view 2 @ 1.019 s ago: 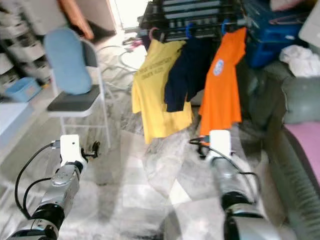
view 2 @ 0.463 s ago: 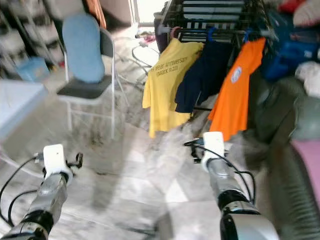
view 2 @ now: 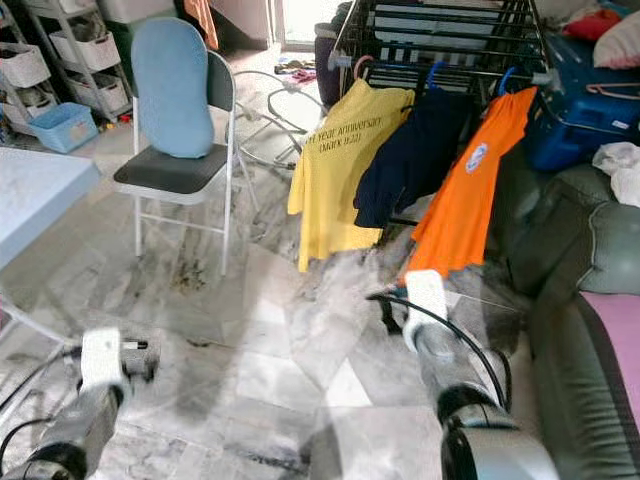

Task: Hang hanger

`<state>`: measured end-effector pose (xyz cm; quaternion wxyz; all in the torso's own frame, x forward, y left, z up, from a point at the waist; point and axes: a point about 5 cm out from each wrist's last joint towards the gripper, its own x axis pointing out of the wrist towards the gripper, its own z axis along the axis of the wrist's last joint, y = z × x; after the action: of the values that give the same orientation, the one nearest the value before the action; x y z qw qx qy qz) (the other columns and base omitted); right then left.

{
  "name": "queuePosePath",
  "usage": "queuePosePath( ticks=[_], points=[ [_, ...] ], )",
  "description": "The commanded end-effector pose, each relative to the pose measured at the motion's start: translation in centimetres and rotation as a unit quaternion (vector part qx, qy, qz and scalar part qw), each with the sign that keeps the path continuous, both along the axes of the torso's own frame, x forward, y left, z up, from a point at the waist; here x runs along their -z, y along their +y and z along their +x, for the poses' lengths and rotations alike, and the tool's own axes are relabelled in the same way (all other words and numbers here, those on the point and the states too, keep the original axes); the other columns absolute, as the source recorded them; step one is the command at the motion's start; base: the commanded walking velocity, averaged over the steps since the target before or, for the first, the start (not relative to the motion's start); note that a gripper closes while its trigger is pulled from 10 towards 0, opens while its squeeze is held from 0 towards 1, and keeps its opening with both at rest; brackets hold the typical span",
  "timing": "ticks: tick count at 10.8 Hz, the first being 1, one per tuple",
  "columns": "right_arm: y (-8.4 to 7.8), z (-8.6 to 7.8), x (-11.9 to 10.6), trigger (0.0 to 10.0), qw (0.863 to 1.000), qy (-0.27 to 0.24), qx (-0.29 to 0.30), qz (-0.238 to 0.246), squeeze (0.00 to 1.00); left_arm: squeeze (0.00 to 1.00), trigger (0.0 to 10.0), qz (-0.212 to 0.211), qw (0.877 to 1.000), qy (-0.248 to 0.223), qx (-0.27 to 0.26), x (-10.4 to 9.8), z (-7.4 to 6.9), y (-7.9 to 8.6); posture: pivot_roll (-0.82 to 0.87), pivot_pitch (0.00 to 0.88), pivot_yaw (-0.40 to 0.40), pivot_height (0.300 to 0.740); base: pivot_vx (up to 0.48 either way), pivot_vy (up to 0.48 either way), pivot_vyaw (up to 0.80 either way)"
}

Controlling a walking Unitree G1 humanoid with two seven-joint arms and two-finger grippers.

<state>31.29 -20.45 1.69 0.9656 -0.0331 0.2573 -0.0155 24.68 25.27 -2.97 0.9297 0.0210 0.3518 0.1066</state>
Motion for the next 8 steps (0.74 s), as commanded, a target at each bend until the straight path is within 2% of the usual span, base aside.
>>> queuePosePath(
  ticks=[1,2,3,4,6,8],
  points=[
    [-0.7,-1.5,1.6,10.0,0.999,0.041,0.029,0.015,0.00,0.00,10.0,0.000,0.999,0.036,0.006,0.9,-1.3,0.4,-0.08,0.000,0.034,0.740,0.000,0.000,0.00],
    [-0.6,-3.2,3.3,10.0,0.996,0.084,0.034,0.024,0.00,0.00,10.0,-0.009,0.997,0.080,0.019,2.3,-3.1,0.1,-0.10,0.000,0.050,0.740,0.000,0.000,0.00],
    [-0.3,-5.1,5.0,10.0,0.989,0.129,0.049,0.057,0.00,0.00,10.0,-0.003,0.993,0.117,0.021,3.4,-5.0,0.1,-0.11,0.000,0.062,0.740,0.000,0.000,0.00],
    [-0.8,-6.5,6.0,10.0,0.984,0.155,0.065,0.057,0.00,0.00,10.0,-0.012,0.991,0.129,0.016,3.8,-5.6,-0.2,-0.12,0.000,0.066,0.740,0.000,0.000,0.00],
    [-1.0,-9.3,7.8,10.0,0.974,0.206,0.067,0.063,0.00,0.00,10.0,-0.032,0.990,0.133,0.030,4.2,-5.2,-2.1,-0.12,0.000,0.077,0.740,0.000,0.000,0.00],
    [-1.2,-10.6,8.5,10.0,0.969,0.221,0.085,0.070,0.00,0.00,10.0,-0.048,0.989,0.131,0.040,4.2,-4.2,-4.3,-0.14,0.000,0.091,0.740,0.000,0.000,0.00]
  ],
)
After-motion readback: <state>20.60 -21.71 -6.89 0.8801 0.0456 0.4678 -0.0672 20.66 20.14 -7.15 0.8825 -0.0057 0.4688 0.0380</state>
